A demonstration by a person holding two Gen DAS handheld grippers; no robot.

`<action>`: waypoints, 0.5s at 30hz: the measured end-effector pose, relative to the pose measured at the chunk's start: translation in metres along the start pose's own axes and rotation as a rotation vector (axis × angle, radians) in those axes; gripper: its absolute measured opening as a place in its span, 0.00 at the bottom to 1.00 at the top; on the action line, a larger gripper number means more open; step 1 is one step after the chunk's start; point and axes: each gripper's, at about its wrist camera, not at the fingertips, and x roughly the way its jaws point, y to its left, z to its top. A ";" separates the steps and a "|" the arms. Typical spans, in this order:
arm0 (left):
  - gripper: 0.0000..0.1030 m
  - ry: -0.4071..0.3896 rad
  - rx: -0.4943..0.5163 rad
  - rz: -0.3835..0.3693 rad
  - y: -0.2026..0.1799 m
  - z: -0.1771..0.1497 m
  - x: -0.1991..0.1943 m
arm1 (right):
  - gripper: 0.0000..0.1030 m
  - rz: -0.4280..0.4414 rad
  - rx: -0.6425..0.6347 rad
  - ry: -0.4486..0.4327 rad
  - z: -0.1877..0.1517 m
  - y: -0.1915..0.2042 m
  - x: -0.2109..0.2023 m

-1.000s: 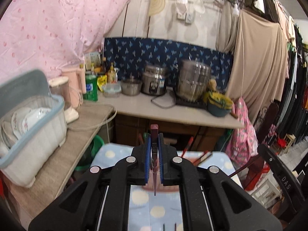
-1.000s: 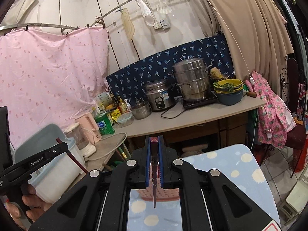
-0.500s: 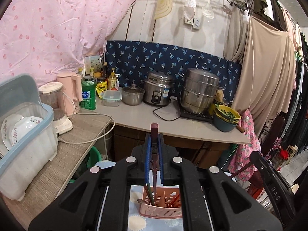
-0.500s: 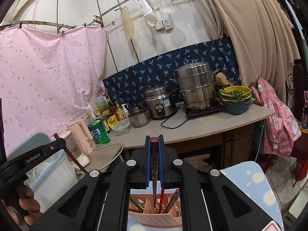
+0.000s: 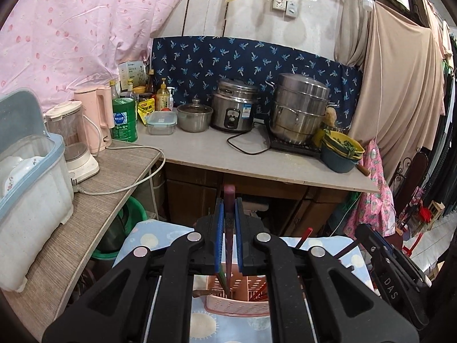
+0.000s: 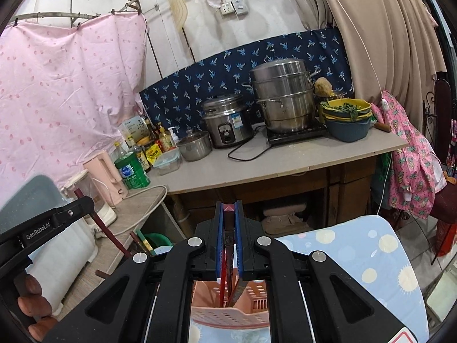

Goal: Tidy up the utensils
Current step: 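Lower the chopsticks into the pink basket and open both tools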

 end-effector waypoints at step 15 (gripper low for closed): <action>0.29 0.020 0.010 0.028 0.002 -0.016 0.003 | 0.22 0.004 0.010 -0.013 -0.009 -0.005 -0.011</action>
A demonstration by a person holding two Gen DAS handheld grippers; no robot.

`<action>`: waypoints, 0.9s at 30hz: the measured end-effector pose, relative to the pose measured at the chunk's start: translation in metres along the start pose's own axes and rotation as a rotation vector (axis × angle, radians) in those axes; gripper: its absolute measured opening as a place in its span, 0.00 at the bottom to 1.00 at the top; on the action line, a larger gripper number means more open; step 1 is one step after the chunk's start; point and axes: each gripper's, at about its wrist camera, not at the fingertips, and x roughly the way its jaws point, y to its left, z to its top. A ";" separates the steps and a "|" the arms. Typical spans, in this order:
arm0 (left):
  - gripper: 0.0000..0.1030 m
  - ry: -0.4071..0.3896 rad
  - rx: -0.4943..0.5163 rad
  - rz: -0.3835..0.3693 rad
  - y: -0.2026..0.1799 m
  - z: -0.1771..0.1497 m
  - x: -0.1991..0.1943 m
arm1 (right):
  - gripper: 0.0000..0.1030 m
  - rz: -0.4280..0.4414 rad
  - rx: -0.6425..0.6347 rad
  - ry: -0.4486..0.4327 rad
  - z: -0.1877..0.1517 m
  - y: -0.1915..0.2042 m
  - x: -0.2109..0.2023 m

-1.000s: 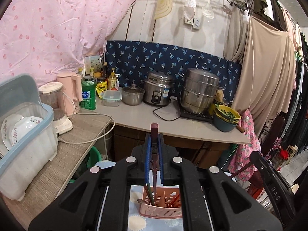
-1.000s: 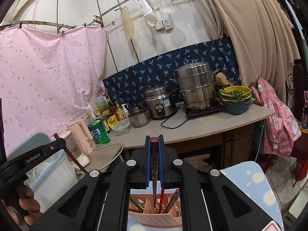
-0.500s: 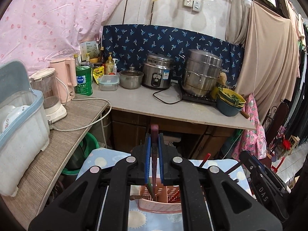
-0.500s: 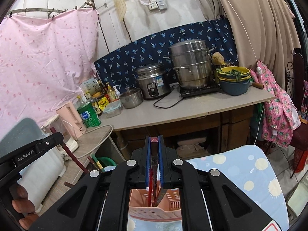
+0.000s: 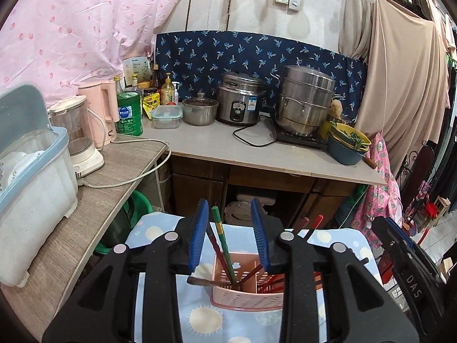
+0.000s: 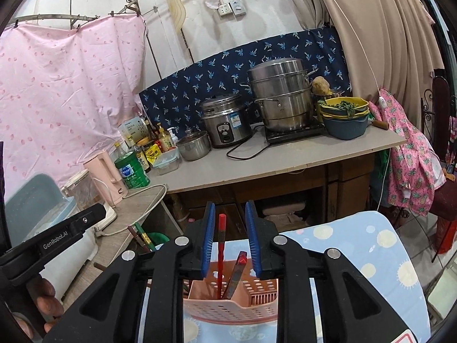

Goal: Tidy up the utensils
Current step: 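Lower the chopsticks into the pink basket and open both tools, then move both open tools back to the last two chopsticks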

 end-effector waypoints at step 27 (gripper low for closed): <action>0.32 -0.001 0.085 0.044 -0.011 -0.065 -0.090 | 0.26 -0.007 -0.059 0.019 -0.060 0.006 -0.102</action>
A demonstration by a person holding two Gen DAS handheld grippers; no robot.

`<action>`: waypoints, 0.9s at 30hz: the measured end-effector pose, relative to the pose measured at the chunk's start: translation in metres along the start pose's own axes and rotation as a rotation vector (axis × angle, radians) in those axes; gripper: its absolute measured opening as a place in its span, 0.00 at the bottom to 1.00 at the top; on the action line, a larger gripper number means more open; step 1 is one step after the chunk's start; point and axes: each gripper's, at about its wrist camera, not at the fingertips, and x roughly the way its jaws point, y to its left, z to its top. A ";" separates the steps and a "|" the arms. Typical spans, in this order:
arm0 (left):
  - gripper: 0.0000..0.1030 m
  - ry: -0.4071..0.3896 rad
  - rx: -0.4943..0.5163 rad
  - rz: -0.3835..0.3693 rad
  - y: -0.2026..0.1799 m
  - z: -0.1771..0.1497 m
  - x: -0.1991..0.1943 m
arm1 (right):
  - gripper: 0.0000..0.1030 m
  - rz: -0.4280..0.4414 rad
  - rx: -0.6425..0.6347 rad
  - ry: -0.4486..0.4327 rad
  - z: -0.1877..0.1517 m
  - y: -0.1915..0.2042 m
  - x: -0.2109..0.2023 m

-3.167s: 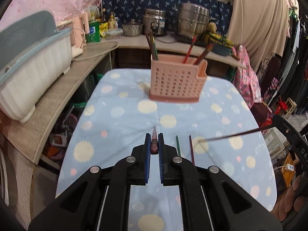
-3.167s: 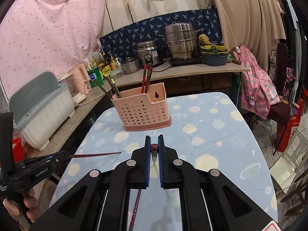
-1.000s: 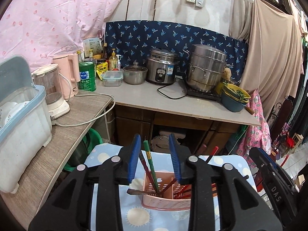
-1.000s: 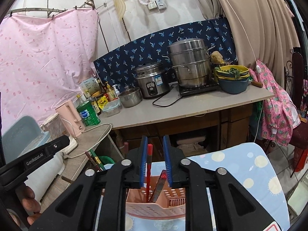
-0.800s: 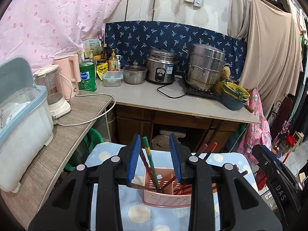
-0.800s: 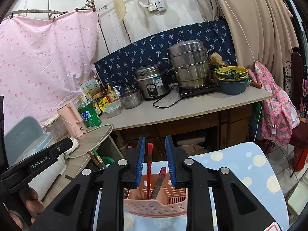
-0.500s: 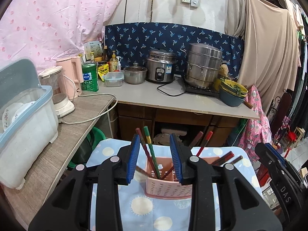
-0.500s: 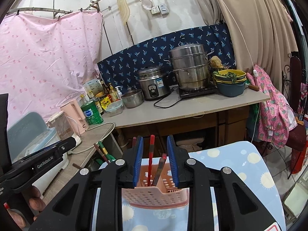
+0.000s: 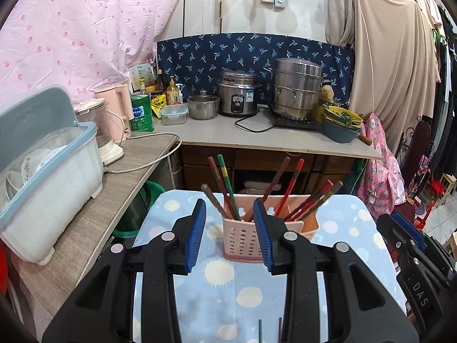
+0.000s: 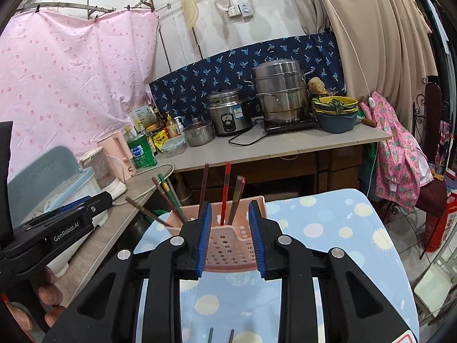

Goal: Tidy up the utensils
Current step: 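Move both open tools back to the last two chopsticks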

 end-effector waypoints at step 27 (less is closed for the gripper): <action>0.36 0.175 0.008 0.023 0.019 -0.140 -0.049 | 0.26 -0.006 0.004 0.216 -0.138 -0.005 -0.078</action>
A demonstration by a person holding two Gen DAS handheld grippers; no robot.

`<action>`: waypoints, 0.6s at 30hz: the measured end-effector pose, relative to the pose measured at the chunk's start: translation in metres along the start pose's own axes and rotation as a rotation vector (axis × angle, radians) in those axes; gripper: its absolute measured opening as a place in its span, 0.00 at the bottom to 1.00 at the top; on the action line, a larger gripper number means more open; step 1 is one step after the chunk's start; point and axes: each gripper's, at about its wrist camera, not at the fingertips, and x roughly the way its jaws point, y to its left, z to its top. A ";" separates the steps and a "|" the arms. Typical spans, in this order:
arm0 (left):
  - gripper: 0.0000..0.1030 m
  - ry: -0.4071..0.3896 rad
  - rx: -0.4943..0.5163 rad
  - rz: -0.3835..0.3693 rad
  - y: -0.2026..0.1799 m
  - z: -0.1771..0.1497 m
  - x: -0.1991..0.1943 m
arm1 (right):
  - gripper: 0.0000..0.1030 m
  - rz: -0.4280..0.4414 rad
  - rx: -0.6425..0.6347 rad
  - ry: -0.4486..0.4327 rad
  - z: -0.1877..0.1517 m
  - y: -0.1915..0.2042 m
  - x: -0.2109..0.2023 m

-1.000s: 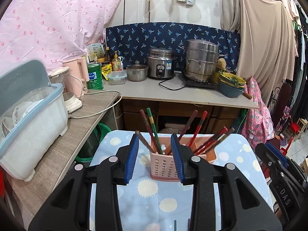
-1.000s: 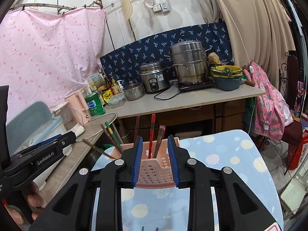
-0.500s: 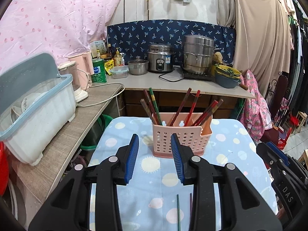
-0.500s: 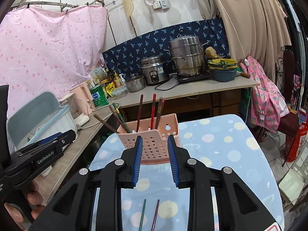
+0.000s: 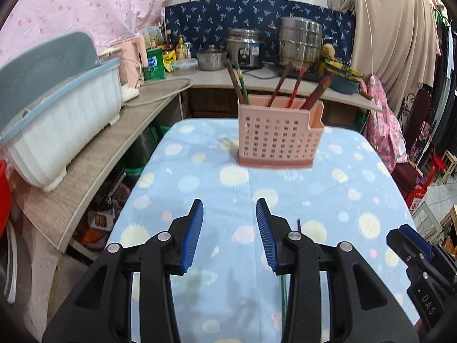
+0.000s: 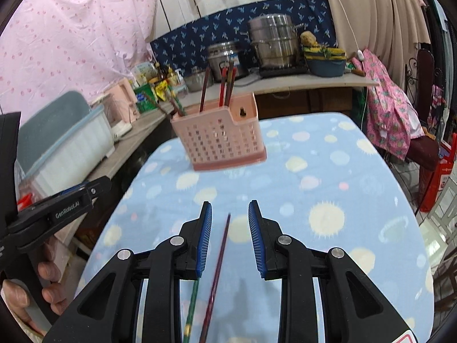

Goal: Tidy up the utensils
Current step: 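Move both open tools back to the last two chopsticks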

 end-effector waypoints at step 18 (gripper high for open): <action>0.45 0.194 0.012 0.010 0.012 -0.098 0.010 | 0.26 0.020 -0.055 0.238 -0.115 0.021 0.016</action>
